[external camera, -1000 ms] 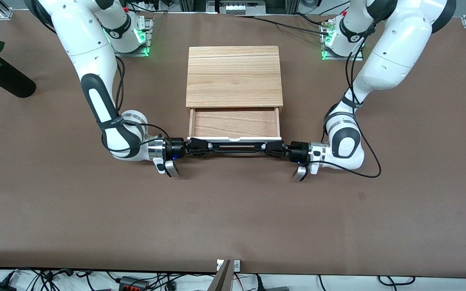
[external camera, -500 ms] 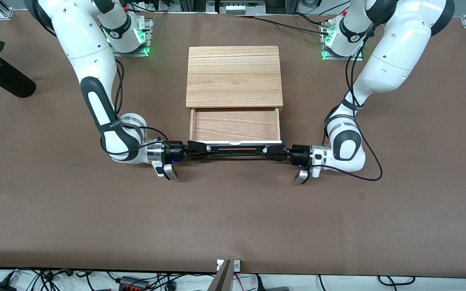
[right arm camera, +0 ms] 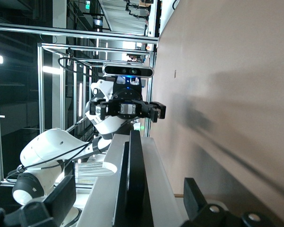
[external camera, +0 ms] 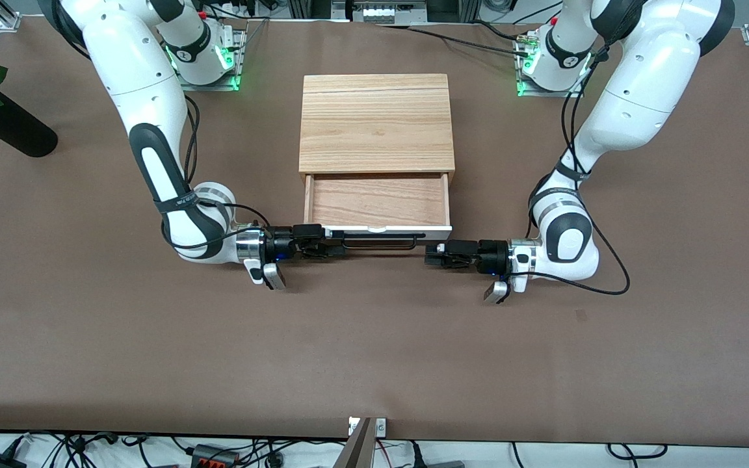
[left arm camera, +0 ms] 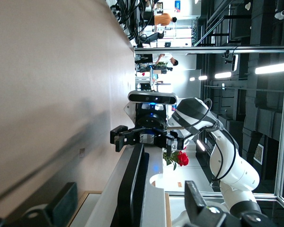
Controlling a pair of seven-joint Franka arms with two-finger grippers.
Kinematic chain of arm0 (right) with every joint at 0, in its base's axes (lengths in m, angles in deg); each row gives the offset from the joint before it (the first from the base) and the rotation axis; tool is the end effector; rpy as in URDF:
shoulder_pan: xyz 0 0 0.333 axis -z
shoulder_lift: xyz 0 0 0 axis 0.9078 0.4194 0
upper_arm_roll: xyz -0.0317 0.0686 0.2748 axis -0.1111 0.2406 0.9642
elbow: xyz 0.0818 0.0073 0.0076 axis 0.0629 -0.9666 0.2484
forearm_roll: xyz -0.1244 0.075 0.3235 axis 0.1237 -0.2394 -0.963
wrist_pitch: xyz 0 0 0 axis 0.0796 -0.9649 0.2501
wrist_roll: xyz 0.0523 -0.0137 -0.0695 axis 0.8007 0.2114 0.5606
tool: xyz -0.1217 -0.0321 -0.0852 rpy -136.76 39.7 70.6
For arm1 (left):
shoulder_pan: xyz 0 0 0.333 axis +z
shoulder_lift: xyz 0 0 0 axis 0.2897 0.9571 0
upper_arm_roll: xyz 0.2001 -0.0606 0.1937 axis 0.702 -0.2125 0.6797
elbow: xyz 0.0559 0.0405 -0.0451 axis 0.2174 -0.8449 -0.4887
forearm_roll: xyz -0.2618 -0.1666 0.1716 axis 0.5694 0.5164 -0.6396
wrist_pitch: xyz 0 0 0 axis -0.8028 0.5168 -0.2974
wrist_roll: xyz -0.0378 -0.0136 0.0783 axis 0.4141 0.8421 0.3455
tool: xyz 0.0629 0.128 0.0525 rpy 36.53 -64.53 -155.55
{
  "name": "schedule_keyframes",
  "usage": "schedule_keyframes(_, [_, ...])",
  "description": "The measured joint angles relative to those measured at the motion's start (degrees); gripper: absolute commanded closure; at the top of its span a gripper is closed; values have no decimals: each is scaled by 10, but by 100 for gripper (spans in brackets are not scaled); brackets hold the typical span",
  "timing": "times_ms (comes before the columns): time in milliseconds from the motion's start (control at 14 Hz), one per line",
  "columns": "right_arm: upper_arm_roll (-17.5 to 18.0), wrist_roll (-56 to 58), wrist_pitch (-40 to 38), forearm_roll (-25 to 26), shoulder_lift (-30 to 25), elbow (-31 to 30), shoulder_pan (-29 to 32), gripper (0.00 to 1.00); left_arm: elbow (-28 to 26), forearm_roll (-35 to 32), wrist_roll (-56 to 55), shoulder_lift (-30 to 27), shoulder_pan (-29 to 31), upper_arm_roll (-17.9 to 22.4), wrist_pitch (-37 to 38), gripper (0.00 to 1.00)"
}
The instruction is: Pull top drawer with both arms simultaneously
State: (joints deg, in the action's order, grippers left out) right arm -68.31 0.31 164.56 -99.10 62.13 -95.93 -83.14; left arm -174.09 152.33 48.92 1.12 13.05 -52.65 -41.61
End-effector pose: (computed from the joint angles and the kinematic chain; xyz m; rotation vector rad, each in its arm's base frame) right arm 0.5594 0.3249 0.1669 -1.6378 -0.1008 -0.0305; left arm 0.5901 -0.2661 0.1753 1.6289 -0.0352 -0.0073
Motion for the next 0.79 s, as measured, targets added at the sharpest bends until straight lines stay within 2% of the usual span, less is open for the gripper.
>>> schedule_keyframes(143, [-4, -14, 0, 25, -2, 6, 0, 0, 21, -19, -4, -1, 1, 14, 0, 0])
schedule_keyframes(286, [-19, -63, -1, 101, -9, 31, 1, 0, 45, -56, -34, -4, 11, 22, 0, 0])
schedule_keyframes(500, [-53, -145, -7, 261, -28, 87, 3, 0, 65, -130, -72, -19, 34, 23, 2, 0])
schedule_keyframes(786, [-75, -185, -9, 486, -72, 117, 16, 0, 74, -323, -136, -78, 68, 23, 5, 0])
